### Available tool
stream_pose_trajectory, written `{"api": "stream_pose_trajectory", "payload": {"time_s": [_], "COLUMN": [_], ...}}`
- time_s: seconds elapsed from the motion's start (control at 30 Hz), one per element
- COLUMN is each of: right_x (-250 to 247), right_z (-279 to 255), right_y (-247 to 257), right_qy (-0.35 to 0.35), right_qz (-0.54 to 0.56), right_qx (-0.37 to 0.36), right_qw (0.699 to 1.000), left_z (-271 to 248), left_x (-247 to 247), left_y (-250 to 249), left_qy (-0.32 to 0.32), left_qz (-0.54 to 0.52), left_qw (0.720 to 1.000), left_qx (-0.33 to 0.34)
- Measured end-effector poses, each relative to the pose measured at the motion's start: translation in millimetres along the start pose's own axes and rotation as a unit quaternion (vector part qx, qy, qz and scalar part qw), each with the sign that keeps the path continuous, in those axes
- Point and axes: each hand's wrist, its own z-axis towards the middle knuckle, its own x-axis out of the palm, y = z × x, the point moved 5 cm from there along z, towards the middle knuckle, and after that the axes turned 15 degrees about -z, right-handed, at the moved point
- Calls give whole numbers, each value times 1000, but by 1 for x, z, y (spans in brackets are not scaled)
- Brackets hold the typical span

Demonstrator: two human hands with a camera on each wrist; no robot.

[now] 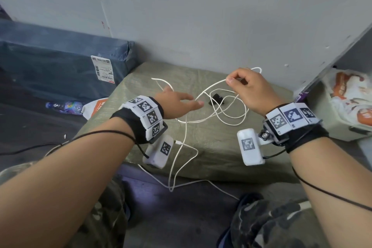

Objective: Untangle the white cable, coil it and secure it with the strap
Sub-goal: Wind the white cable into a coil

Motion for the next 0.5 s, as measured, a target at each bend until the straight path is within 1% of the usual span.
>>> {"api": "stream_pose_trajectory", "payload": {"time_s": [0.07, 0.17, 0.2, 0.23, 0.33, 0.43, 0.5], "right_x": [-3, -8, -9, -11, -17, -13, -9], "right_z": [1, 3, 4, 5, 7, 6, 6], "right_y": [1, -2, -4, -6, -20, -22, -16], "right_qy": [-8, -12, -17, -28, -71, -56, -44], "right_qz": [65, 203, 234, 241, 196, 232, 279], "right_qx": [12, 24, 28, 38, 87, 89, 78], "right_qw": [998, 979, 972, 969, 974, 967, 956], "left_z": [1, 1, 2, 4, 5, 1, 0], "left_x": [5, 4, 2, -1, -8, -6, 0], "left_y": [4, 4, 5, 8, 14, 11, 7], "left_qy": [9, -6, -12, -19, -34, -17, -1], "left_qz": [46, 50, 52, 53, 59, 23, 6], "left_qw": [999, 998, 998, 998, 998, 999, 1000], "left_qx": [-10, 24, 30, 27, 1, -17, -2]}}
